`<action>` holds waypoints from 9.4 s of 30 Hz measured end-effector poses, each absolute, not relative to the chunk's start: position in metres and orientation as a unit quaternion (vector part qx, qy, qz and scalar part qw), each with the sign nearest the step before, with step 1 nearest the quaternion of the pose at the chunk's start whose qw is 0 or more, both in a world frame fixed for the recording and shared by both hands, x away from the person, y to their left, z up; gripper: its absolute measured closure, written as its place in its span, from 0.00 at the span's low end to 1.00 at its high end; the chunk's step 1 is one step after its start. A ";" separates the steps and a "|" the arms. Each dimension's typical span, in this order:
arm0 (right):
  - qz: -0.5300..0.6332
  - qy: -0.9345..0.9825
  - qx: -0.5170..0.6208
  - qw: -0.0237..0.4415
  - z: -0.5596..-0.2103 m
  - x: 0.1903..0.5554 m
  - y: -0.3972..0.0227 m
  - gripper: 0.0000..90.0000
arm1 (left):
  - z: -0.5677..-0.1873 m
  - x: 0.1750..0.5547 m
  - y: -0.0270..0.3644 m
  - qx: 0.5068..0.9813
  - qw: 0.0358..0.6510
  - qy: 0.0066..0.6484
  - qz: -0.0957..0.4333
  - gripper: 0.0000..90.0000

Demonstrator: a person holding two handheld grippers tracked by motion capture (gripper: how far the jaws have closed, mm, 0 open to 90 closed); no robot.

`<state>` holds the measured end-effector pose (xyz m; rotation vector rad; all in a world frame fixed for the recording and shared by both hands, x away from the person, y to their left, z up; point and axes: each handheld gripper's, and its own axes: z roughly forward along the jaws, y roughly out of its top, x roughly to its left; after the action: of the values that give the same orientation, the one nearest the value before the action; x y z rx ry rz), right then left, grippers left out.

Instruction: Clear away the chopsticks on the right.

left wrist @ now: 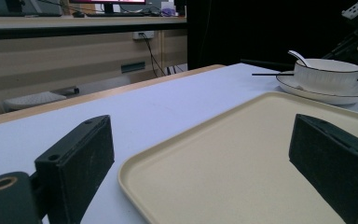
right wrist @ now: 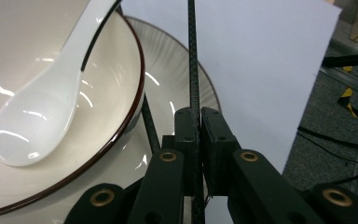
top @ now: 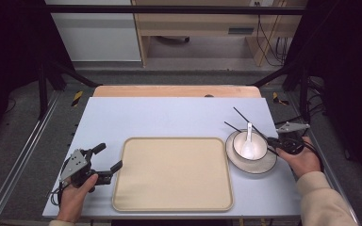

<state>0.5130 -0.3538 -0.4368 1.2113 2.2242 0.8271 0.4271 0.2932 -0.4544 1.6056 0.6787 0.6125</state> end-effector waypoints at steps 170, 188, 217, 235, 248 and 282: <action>0.372 0.793 0.390 0.284 -0.384 0.410 -0.242 0.95 | -0.452 0.425 0.293 0.699 0.596 0.286 0.273 0.08; 0.352 0.831 0.369 0.221 -0.414 0.406 -0.198 0.95 | -0.452 0.425 0.293 0.699 0.596 0.285 0.274 0.08; 0.321 0.858 0.376 0.134 -0.454 0.399 -0.163 0.95 | -0.452 0.425 0.293 0.700 0.595 0.283 0.274 0.08; 0.324 0.859 0.382 0.105 -0.462 0.398 -0.152 0.93 | -0.451 0.424 0.292 0.702 0.594 0.281 0.275 0.08; 0.411 0.821 0.370 0.145 -0.454 0.398 -0.165 0.60 | -0.443 0.420 0.268 0.747 0.559 0.263 0.246 0.10; 0.474 0.749 0.369 0.280 -0.448 0.390 -0.223 0.20 | -0.455 0.464 0.129 0.859 0.395 0.294 0.142 0.97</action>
<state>0.3895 -0.2228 -0.4482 0.9892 2.0082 1.2721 0.4644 0.1293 -0.4545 2.1779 0.7448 0.3593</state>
